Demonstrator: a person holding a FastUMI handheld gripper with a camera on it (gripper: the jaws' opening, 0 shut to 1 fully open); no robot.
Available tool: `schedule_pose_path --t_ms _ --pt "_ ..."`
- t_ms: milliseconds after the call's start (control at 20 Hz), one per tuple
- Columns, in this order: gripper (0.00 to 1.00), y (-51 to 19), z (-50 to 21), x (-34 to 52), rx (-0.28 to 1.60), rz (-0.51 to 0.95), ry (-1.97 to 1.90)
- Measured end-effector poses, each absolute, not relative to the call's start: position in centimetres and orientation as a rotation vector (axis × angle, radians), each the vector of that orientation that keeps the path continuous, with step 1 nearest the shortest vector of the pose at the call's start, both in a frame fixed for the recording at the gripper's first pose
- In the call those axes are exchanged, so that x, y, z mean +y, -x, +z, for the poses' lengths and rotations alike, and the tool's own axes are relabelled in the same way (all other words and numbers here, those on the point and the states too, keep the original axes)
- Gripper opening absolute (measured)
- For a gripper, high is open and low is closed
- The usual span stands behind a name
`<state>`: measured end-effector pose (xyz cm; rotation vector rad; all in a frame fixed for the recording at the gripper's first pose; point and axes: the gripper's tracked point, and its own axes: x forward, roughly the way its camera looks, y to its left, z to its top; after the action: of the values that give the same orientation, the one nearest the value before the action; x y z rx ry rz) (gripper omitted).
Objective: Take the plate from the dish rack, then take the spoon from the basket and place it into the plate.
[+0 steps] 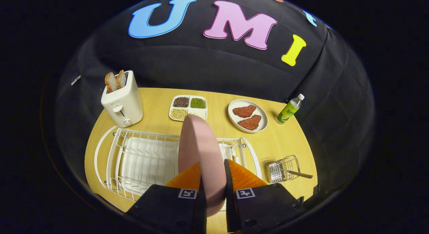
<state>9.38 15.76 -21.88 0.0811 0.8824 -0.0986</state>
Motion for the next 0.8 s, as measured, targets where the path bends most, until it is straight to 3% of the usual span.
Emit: schedule_pose_path --t_ms 400,800 --pt "0.27 -5.2 -18.0 12.9 0.849 0.031 -0.332" --pt "0.27 3.5 -18.1 9.8 0.889 0.196 -0.546"
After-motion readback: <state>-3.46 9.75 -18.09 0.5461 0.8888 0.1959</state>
